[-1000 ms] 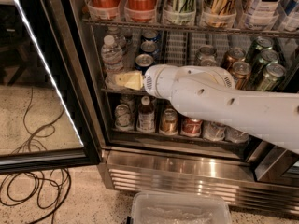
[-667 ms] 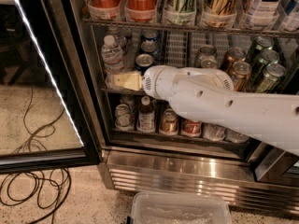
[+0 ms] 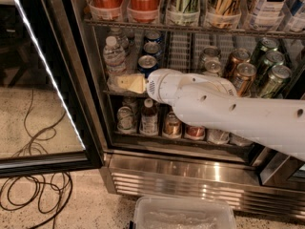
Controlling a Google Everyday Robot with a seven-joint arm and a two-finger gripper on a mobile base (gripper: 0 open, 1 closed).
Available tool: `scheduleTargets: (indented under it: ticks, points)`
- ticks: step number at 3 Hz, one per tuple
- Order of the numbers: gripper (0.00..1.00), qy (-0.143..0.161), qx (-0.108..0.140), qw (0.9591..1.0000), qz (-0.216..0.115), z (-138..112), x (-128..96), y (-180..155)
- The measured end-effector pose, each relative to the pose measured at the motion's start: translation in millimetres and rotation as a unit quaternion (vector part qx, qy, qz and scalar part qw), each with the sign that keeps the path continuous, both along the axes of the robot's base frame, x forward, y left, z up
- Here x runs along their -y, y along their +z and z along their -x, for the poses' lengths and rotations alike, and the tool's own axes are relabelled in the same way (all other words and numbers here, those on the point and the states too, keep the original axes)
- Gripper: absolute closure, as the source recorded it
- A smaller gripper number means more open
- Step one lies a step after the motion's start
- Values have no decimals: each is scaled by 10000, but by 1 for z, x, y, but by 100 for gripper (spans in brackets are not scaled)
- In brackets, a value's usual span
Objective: Pick pepsi can from middle shelf of fridge
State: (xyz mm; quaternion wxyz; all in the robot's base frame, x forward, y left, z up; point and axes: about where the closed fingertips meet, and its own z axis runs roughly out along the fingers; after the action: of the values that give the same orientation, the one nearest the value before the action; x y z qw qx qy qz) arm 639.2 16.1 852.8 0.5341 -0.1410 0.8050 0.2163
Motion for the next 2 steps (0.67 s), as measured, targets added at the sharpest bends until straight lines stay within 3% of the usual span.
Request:
scheduleTargets:
  ticks: [2]
  points:
    - [0,-53,178,9997,-136,-5,-10,-1]
